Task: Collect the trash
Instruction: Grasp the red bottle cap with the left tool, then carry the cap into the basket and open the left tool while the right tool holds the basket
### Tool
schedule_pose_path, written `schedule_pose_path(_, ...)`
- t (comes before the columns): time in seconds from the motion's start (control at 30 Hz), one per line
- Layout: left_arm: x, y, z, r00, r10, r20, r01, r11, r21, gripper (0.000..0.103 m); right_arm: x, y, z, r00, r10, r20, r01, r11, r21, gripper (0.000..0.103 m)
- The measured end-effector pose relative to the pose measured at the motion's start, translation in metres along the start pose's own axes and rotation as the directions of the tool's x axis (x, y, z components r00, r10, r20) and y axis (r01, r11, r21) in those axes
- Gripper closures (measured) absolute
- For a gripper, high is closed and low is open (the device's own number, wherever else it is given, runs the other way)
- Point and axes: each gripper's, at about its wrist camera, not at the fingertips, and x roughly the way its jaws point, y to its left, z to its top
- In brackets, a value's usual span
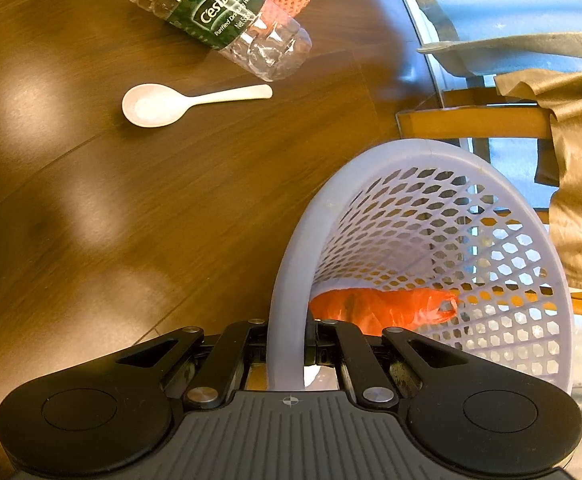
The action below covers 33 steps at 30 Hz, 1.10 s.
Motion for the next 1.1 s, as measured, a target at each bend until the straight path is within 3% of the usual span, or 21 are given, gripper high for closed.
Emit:
schedule_pose_path(0.33, -0.019, -0.002, 0.004, 1.0, 0.015, 0.011, -0.015, 1.0, 0.023, 0.075, 0.0, 0.0, 0.0, 1.0, 0.0, 0.001, 0.0, 1.0, -0.001, 0.101)
schedule_pose_path(0.63, -0.072, -0.016, 0.047, 0.99, -0.015, 0.144, 0.008, 0.999, 0.051, 0.075, -0.002, 0.005, 0.003, 1.0, -0.001, 0.009, 0.001, 1.0, -0.021, 0.102)
schedule_pose_path(0.83, -0.1, -0.034, 0.103, 0.966, -0.062, 0.251, 0.038, 0.994, 0.098, 0.075, -0.004, 0.012, 0.008, 1.0, 0.008, 0.024, -0.007, 0.999, -0.045, 0.102)
schedule_pose_path(1.1, -0.115, -0.076, 0.197, 0.916, -0.141, 0.376, 0.048, 0.968, 0.245, 0.075, -0.007, 0.018, 0.014, 0.999, 0.02, 0.045, -0.017, 0.998, -0.06, 0.103)
